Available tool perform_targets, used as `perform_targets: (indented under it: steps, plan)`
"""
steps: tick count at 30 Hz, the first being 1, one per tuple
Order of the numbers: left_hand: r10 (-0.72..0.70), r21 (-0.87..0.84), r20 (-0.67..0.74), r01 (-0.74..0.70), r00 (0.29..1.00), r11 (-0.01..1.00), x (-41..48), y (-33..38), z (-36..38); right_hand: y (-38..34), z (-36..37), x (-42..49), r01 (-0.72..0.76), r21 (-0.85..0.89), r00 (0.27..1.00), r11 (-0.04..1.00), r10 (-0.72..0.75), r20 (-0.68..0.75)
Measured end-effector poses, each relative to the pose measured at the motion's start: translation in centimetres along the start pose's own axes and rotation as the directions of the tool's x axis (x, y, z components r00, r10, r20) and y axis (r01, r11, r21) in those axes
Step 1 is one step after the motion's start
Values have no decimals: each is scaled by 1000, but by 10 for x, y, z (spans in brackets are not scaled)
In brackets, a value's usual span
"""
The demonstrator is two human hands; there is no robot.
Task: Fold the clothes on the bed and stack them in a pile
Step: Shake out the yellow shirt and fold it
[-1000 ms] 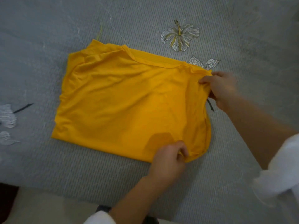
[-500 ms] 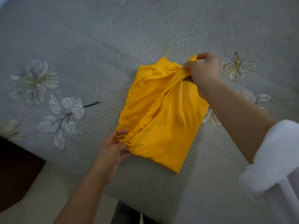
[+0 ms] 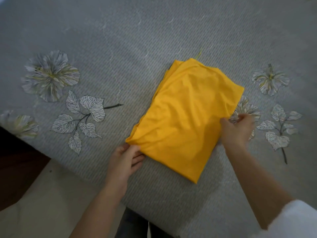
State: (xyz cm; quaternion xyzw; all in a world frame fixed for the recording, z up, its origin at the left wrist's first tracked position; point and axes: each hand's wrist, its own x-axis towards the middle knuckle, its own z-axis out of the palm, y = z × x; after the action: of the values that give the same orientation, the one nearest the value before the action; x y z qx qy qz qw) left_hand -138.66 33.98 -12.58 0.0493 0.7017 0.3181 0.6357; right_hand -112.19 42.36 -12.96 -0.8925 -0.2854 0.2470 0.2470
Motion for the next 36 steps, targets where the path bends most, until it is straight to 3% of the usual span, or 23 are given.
perform_targets:
  steps: [2, 5, 9, 12, 15, 18, 19, 21, 23, 24, 26, 29, 32, 36]
  plan:
    - [12, -5, -8, -12, 1000, 1000, 2, -4, 12, 17, -4, -2, -96, -17, 994, 995, 96, 59]
    - [111, 28, -103, -109, 988, 994, 4, -7, 29, 20, -12, 8, -122, 13, 969, 992, 116, 217]
    - [256, 60, -189, -249, 948, 967, 10, -5, 33, 23, -27, 11, -226, 91, 882, 970, 164, 443]
    - [301, 64, -225, -295, 927, 954, 16, 3, 23, 33, -35, 0, -250, -25, 807, 968, 223, 546]
    - [305, 152, -153, -282, 940, 947, 20, 10, -1, 48, -45, -28, -286, -131, 717, 949, 303, 628]
    - [268, 388, -44, -231, 962, 892, 24, 19, -29, 59, -56, -59, -279, -291, 579, 915, 402, 709]
    - [254, 447, -22, -218, 967, 868, 25, 22, -36, 59, -58, -64, -254, -315, 569, 914, 405, 716]
    - [304, 550, -16, -246, 952, 798, 30, 32, -48, 51, -58, -60, -67, -331, 696, 941, 281, 660]
    - [406, 646, 0, -310, 914, 697, 32, 44, -51, 29, -50, -45, 175, -318, 856, 932, 16, 517]
    - [436, 681, 29, -337, 899, 650, 34, 49, -49, 14, -43, -37, 280, -279, 877, 919, -127, 463]
    - [430, 758, 114, -359, 895, 545, 40, 57, -39, -16, -23, -22, 500, -242, 815, 831, -357, 457]
    - [321, 861, 234, -349, 918, 370, 45, 68, -19, -53, 11, 1, 765, -312, 615, 563, -493, 616]
    - [280, 917, 305, -360, 910, 171, 49, 75, -9, -81, 33, 20, 871, -424, 491, 248, -431, 757]
    - [291, 933, 333, -359, 897, 38, 55, 74, -5, -94, 44, 29, 876, -481, 452, -23, -306, 838]
